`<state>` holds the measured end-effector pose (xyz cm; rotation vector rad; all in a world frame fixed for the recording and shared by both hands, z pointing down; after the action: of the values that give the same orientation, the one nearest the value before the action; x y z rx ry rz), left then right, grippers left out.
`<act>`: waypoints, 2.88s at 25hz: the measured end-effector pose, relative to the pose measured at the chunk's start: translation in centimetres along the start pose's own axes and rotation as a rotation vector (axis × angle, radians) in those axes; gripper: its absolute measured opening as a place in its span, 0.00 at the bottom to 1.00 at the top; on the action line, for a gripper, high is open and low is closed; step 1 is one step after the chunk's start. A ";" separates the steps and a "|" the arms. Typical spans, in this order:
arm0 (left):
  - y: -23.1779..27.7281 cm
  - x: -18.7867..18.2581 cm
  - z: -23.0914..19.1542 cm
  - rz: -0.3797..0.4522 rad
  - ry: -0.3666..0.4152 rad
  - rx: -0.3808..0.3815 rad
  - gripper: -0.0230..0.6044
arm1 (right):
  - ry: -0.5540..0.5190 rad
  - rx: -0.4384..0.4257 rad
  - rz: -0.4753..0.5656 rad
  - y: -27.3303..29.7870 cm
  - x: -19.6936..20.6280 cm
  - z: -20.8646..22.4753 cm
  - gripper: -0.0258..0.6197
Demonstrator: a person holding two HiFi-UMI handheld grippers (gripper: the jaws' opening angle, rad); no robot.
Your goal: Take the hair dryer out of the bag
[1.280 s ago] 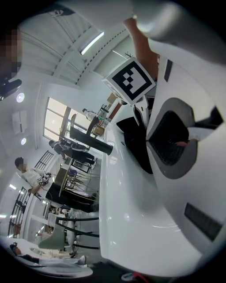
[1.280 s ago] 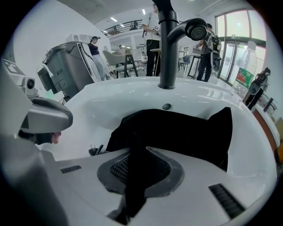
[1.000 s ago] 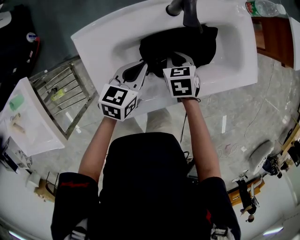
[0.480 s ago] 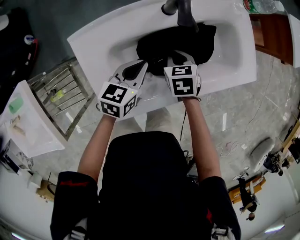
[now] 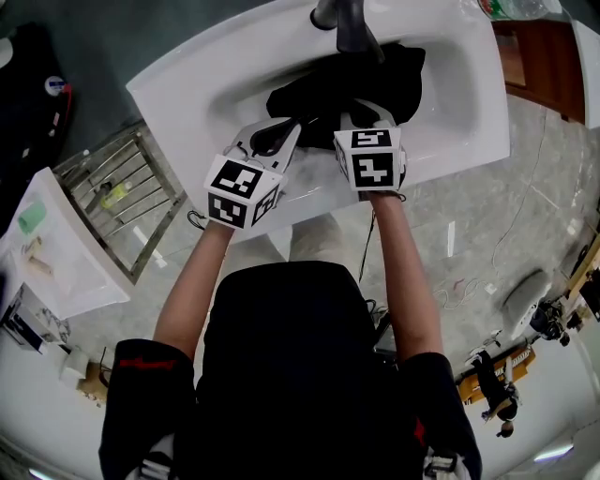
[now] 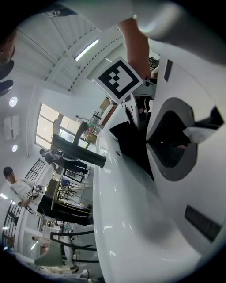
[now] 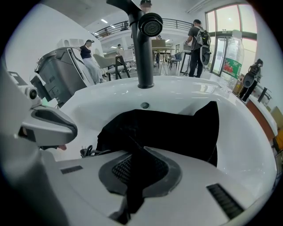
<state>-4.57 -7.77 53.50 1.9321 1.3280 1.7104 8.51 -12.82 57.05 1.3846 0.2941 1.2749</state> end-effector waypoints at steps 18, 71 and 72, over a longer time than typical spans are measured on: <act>4.6 1.3 1.9 -0.113 0.176 0.018 0.23 | 0.039 -0.013 0.020 -0.7 0.6 1.6 0.10; 12.5 3.9 3.7 -0.391 0.660 0.122 0.42 | 0.054 -0.090 0.044 -0.9 0.5 1.8 0.10; 12.5 3.9 3.8 -0.390 0.659 0.123 0.42 | 0.055 -0.091 0.044 -0.9 0.5 1.8 0.10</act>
<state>4.14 -10.48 63.66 1.0595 1.9033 2.1621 10.58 -13.16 57.01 1.2869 0.2411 1.3482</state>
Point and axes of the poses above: the fingertips, and each gripper's own axes: y forward along the fingers, z to its right, x out of its underside, the point moved 5 cm from there along -y, backward along the fingers, and after that the axes turned 13 degrees about -x, right-handed, at the moved point
